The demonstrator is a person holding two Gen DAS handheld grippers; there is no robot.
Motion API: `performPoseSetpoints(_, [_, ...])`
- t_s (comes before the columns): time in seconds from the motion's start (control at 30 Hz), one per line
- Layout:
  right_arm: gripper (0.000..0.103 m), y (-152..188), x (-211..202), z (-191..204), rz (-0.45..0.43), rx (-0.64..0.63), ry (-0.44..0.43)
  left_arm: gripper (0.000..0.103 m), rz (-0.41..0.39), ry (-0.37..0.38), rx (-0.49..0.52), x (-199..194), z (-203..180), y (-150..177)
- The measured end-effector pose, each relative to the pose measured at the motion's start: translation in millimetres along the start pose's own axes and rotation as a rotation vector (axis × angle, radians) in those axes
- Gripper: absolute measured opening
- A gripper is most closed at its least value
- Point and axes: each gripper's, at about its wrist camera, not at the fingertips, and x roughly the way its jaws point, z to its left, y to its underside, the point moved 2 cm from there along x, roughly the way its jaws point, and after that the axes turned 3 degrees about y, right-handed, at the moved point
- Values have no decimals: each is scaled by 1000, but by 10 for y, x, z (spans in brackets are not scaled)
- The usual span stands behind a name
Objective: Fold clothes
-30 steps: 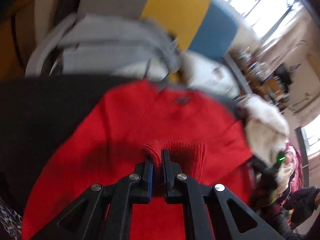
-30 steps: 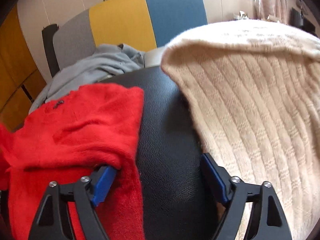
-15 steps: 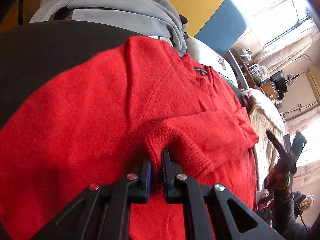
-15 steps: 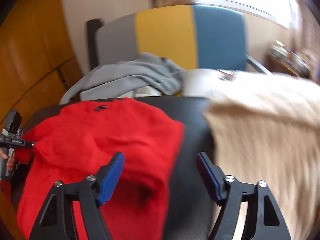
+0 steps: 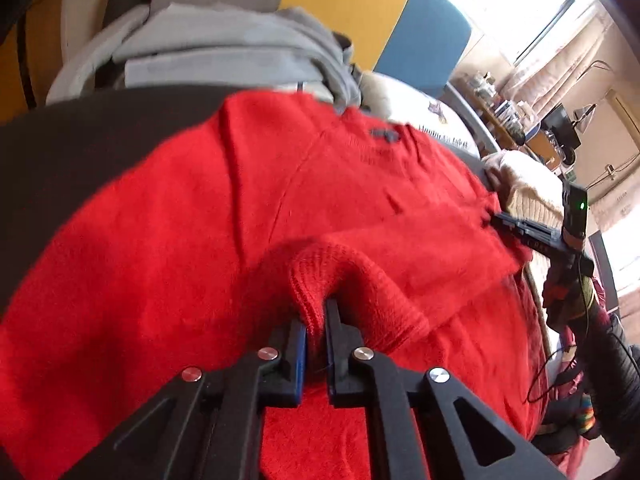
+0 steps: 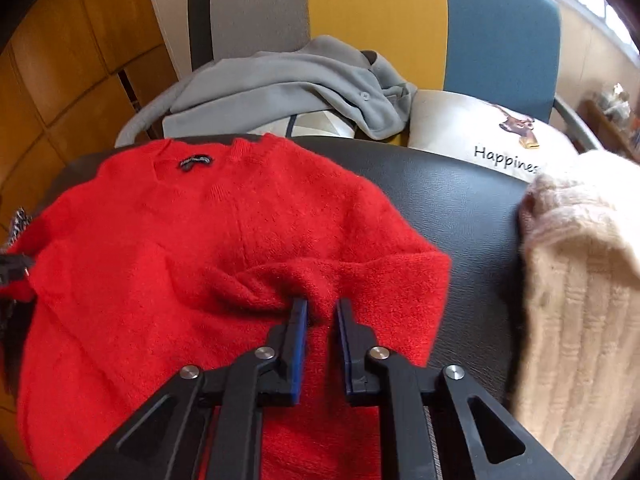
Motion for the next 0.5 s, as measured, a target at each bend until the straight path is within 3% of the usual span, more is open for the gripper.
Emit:
performPoseSetpoints(0.1, [11,-43,-85,-30,-32,15,33,6,-56,-43,19,-85,-39,-137])
performPoseSetpoints(0.27, [12,-97,-171,-195,-83,94,100,11,-18,-166,34,24,-1,-352])
performPoseSetpoints(0.3, [21,-82,-147,-214,-75,95,121,17,4,-174,1,86,65,-379])
performPoseSetpoints(0.37, [37,-41,-94,-257,-45,114,127,18,-4,-187,-55,111,155,-391])
performPoseSetpoints(0.5, [40,34,-241,-309,-95,142,65,18,-97,-178,-150,-63,289,-342])
